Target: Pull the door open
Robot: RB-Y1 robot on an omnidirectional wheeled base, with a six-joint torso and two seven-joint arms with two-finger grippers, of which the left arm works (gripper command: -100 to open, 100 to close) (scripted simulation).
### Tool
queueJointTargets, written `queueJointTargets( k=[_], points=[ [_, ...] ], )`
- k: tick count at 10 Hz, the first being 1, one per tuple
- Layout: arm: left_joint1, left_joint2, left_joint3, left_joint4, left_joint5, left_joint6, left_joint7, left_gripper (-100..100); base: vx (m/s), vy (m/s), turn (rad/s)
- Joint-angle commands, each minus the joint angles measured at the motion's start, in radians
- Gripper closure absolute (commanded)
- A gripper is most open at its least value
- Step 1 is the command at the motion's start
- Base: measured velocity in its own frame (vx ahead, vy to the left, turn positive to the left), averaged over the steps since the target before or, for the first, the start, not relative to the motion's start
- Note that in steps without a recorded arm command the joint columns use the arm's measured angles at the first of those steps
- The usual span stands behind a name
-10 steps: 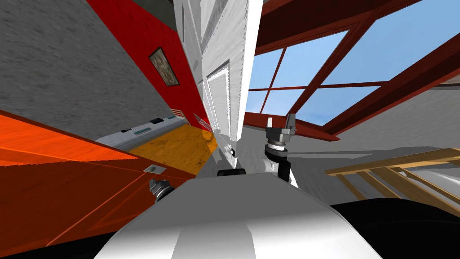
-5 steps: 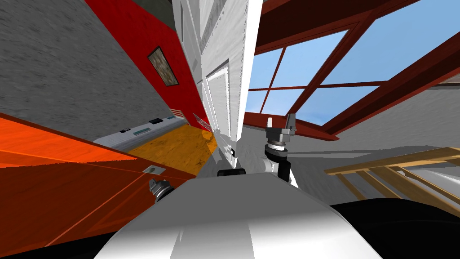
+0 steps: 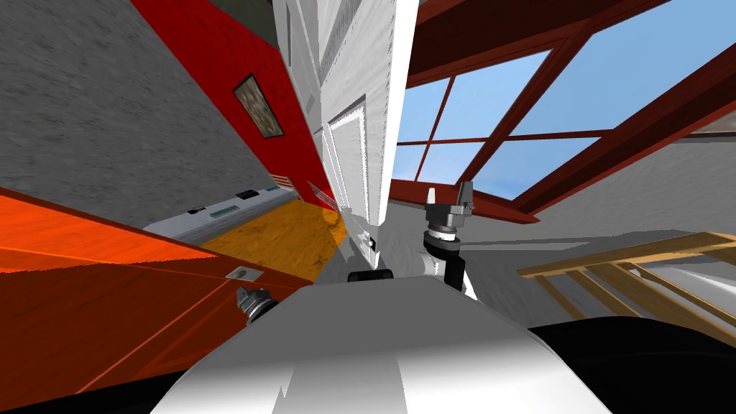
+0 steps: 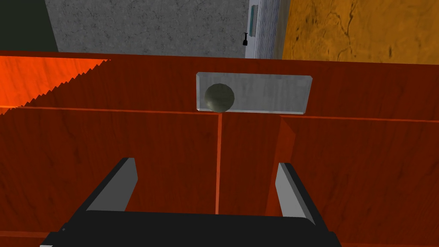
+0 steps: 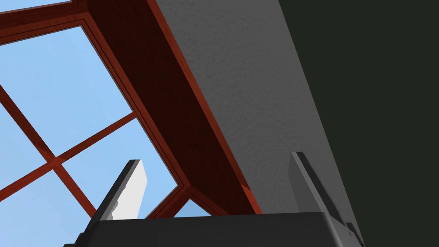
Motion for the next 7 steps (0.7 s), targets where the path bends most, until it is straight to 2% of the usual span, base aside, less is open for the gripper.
queueJointTargets(
  k=[1, 2, 4, 5, 7],
  points=[
    [0.021, 0.017, 0.007, 0.038, 0.006, -0.028, 0.024, -100, 0.047, 0.033, -0.215],
    [0.021, 0.017, 0.007, 0.038, 0.006, -0.028, 0.024, -100, 0.053, 0.013, -0.187],
    [0.043, 0.035, 0.014, 0.077, 0.012, -0.056, 0.049, -100, 0.057, 0.006, -0.174],
    [0.043, 0.035, 0.014, 0.077, 0.012, -0.056, 0.049, -100, 0.028, 0.014, -0.107],
    [0.043, 0.035, 0.014, 0.077, 0.012, -0.056, 0.049, -100, -0.004, -0.013, 0.042]
  ],
)
